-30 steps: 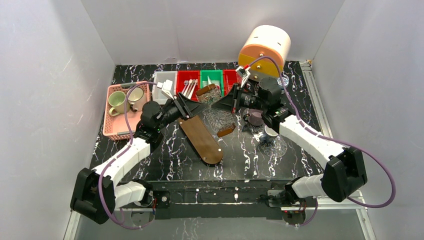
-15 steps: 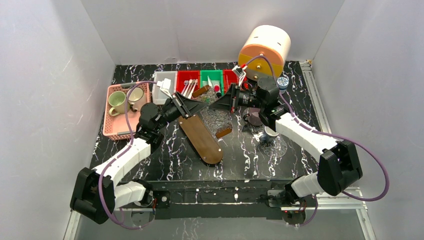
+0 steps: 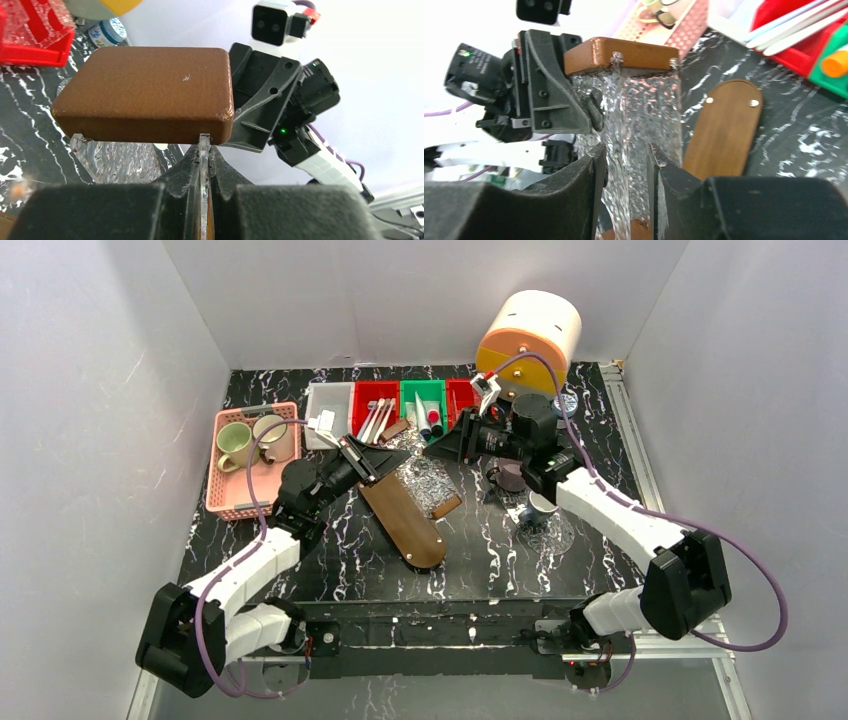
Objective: Prepare toiletry sets of a toothbrush and toothpaste on the tray
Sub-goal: Pick up the toothpaste holder from the center of the board.
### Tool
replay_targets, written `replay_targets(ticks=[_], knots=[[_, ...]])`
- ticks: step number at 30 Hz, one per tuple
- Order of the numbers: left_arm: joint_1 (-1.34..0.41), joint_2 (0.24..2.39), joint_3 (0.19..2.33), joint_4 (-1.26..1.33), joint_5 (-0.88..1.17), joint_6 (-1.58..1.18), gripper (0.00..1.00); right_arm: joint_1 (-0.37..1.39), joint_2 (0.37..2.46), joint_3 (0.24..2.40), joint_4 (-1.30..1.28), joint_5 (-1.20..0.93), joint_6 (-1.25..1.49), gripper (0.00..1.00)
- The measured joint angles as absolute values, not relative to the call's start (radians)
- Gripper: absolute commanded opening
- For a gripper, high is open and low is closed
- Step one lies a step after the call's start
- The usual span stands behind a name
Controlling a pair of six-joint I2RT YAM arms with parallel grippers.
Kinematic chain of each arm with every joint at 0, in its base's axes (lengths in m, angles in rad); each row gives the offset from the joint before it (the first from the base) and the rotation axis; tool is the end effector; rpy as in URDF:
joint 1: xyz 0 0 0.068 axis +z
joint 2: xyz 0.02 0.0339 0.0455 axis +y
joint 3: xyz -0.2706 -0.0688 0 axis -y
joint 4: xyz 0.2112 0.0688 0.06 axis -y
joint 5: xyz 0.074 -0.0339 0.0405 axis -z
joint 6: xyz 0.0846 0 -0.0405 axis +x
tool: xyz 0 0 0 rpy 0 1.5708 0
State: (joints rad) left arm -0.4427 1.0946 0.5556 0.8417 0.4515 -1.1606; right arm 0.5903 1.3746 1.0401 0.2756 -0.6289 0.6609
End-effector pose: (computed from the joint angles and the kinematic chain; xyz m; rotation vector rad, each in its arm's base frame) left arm 0.2113 -0.1410 0.3418 -0.0840 1.4927 -1.6224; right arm 0.2453 0.2243 0.3579 -0.4753 1.7708 1.4299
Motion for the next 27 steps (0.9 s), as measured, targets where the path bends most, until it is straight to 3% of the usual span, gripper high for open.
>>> replay_targets(ticks=[14,27], knots=[[-0.443,1.055,0.525,0.780,0.271,-1.196,0.00,0.659,1.257,1.113,-0.107,-0.326,0.271,0.58],[-0.443,1.041,0.513,0.706,0.227,-1.205,0.00,0.843,1.367,1.209,-0.276,-0.017,0.006,0.58]])
